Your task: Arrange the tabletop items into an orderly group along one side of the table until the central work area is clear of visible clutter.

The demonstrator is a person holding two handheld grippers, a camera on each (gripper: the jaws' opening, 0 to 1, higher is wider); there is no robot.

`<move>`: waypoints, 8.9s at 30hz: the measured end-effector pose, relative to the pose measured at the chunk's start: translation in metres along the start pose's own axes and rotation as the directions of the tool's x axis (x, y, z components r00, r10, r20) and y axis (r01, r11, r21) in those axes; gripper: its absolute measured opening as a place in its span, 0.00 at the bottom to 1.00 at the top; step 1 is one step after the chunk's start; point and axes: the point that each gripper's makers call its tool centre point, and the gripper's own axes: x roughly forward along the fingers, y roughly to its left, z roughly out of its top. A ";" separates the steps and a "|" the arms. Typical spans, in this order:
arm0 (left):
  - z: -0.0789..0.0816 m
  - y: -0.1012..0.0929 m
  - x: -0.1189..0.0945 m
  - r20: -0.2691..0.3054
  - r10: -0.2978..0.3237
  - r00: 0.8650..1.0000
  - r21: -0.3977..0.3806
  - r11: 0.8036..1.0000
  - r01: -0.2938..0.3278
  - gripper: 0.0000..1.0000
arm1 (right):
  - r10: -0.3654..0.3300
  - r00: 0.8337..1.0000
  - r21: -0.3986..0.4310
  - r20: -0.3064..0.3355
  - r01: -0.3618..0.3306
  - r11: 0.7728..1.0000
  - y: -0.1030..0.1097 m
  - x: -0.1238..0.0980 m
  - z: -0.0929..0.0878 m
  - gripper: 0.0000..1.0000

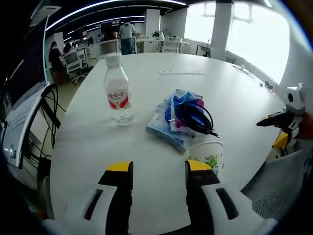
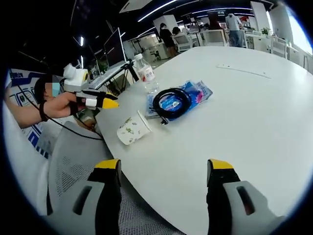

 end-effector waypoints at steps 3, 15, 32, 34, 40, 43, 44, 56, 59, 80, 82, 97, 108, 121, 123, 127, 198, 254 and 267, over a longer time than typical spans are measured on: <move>0.000 -0.001 0.000 0.001 -0.005 1.000 -0.002 1.000 0.005 0.42 | 0.004 1.000 0.001 0.003 -0.004 1.000 -0.001 0.003 0.004 0.71; 0.001 -0.002 -0.003 0.004 -0.008 1.000 -0.005 1.000 0.008 0.42 | 0.019 1.000 -0.010 -0.003 -0.019 1.000 -0.006 0.019 0.019 0.69; 0.000 -0.007 -0.005 0.010 -0.010 1.000 -0.021 1.000 0.010 0.42 | 0.038 0.999 0.005 0.002 -0.038 0.999 -0.013 0.036 0.040 0.65; 0.000 -0.007 -0.006 0.011 -0.011 1.000 -0.024 1.000 0.012 0.42 | 0.042 0.999 0.007 0.005 -0.042 0.999 -0.013 0.039 0.043 0.65; -0.002 -0.009 -0.007 0.011 -0.017 1.000 -0.028 0.999 0.017 0.42 | 0.049 0.999 -0.002 -0.005 -0.049 0.999 -0.014 0.051 0.051 0.63; -0.003 -0.008 -0.008 0.011 -0.017 1.000 -0.030 0.999 0.018 0.42 | 0.050 0.999 0.000 -0.014 -0.050 0.999 -0.013 0.056 0.052 0.63; -0.003 -0.008 -0.009 0.011 -0.018 1.000 -0.030 0.999 0.018 0.42 | 0.051 0.999 0.002 -0.017 -0.051 0.999 -0.014 0.058 0.052 0.63; -0.002 -0.008 -0.011 0.015 -0.021 1.000 -0.038 0.999 0.022 0.42 | 0.035 0.999 0.056 -0.011 -0.034 0.998 -0.024 0.083 0.072 0.60; -0.002 -0.008 -0.011 0.016 -0.024 1.000 -0.038 0.999 0.025 0.42 | 0.025 1.000 0.065 -0.001 -0.025 0.998 -0.028 0.090 0.081 0.58; 0.004 -0.008 -0.018 0.028 -0.024 0.999 -0.027 0.999 0.025 0.42 | -0.001 0.999 0.071 -0.040 0.004 0.997 -0.052 0.139 0.102 0.49; 0.004 -0.006 -0.018 0.029 -0.022 0.999 -0.029 0.999 0.023 0.42 | -0.007 0.999 0.065 -0.053 0.011 0.998 -0.054 0.143 0.103 0.48; 0.002 0.001 -0.023 0.032 -0.004 0.999 -0.044 0.999 0.006 0.42 | -0.051 0.987 -0.084 -0.149 0.039 0.996 -0.063 0.165 0.096 0.36; -0.003 0.002 -0.028 0.027 0.001 1.000 -0.051 0.999 0.000 0.42 | -0.112 0.981 -0.141 -0.159 0.090 0.986 -0.074 0.170 0.092 0.15; -0.004 0.002 -0.031 0.033 0.003 0.999 -0.055 0.998 -0.001 0.41 | -0.130 0.983 -0.142 -0.129 0.111 0.984 -0.075 0.167 0.094 0.07; -0.004 0.001 -0.032 0.033 0.001 0.999 -0.052 0.999 0.001 0.41 | -0.128 0.984 -0.143 -0.122 0.111 0.984 -0.074 0.165 0.095 0.06; -0.004 0.001 -0.032 0.035 -0.001 0.999 -0.054 0.999 0.002 0.41 | -0.152 0.984 -0.141 -0.092 0.138 0.980 -0.072 0.158 0.102 0.05; 0.019 -0.020 -0.025 0.062 -0.055 0.997 -0.013 0.998 0.055 0.41 | -0.227 0.956 -0.013 0.186 0.233 0.972 -0.074 0.025 0.125 0.00; 0.017 -0.011 -0.023 0.048 -0.036 0.998 -0.027 0.999 0.037 0.41 | -0.342 0.940 0.376 0.001 0.317 0.871 -0.136 0.015 0.013 0.01; 0.020 -0.012 -0.020 0.047 -0.040 0.998 -0.018 0.999 0.041 0.41 | -0.358 0.934 0.391 0.000 0.329 0.860 -0.142 0.015 0.013 0.00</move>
